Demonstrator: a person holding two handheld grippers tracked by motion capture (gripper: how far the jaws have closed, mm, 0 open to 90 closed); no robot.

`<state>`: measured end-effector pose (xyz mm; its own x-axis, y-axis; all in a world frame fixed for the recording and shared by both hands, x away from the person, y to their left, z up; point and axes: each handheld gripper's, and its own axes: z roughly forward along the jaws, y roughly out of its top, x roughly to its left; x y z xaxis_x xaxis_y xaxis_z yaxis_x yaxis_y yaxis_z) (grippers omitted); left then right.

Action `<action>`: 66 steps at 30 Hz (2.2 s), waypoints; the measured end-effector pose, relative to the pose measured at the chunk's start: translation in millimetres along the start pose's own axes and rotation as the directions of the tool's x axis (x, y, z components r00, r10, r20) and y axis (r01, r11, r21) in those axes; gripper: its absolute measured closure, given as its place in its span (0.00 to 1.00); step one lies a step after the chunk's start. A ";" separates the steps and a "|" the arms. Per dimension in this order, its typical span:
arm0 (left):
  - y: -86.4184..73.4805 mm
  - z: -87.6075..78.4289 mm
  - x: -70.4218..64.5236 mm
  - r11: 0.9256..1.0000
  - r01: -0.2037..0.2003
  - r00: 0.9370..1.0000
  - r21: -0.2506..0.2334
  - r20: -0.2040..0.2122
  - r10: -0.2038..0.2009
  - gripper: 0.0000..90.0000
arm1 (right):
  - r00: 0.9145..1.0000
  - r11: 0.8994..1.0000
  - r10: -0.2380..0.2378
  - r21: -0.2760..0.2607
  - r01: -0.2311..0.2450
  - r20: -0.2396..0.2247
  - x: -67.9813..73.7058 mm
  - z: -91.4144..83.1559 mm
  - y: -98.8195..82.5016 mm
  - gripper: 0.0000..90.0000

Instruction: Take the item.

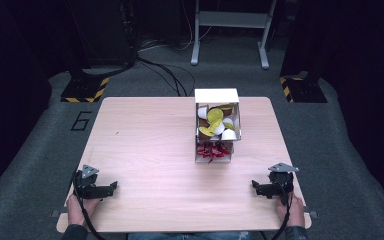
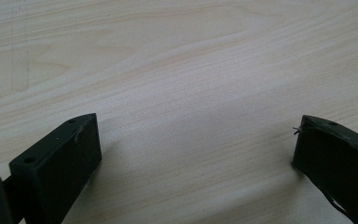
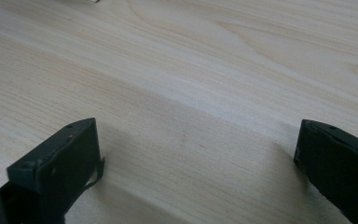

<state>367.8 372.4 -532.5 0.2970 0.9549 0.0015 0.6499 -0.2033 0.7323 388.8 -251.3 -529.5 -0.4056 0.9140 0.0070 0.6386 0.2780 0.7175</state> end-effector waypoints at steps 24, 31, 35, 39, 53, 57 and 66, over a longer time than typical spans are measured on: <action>51.9 -27.8 -33.4 0.995 -0.083 0.991 -0.053 0.102 0.088 0.03 | 1.000 1.000 -0.006 -0.002 0.006 0.000 -0.5 0.2 -0.1 0.00; 75.7 -36.7 -49.5 0.990 -0.125 0.981 -0.073 0.138 0.134 0.03 | 1.000 1.000 -0.002 0.000 0.002 -0.001 -0.1 0.1 0.0 0.00; 85.9 -40.9 -57.5 0.986 -0.147 0.977 -0.082 0.143 0.157 0.02 | 1.000 1.000 -0.001 0.001 0.001 -0.001 -0.1 0.0 0.0 0.00; 104.5 -47.7 -73.5 0.975 -0.194 0.967 -0.106 0.143 0.209 0.02 | 1.000 1.000 -0.002 -0.001 0.002 -0.001 -0.1 0.1 0.0 0.00; 150.5 -62.2 -106.1 0.948 -0.283 0.941 -0.145 0.151 0.303 0.03 | 1.000 1.000 -0.002 -0.001 0.002 -0.001 -0.1 0.1 0.0 0.00; 161.6 -64.5 -115.7 0.942 -0.300 0.933 -0.152 0.159 0.323 0.03 | 1.000 1.000 -0.002 -0.001 0.002 -0.001 -0.1 0.1 0.0 0.00; 188.6 -72.0 -135.1 0.920 -0.341 0.907 -0.194 0.188 0.376 0.04 | 1.000 1.000 -0.002 -0.001 0.002 -0.001 -0.1 0.1 0.0 0.00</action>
<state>399.9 220.7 -345.6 0.6451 0.7495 0.1489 0.3609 -0.4706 0.8052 388.8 -251.4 -529.6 -0.4076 0.9132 0.0061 0.6372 0.2796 0.7182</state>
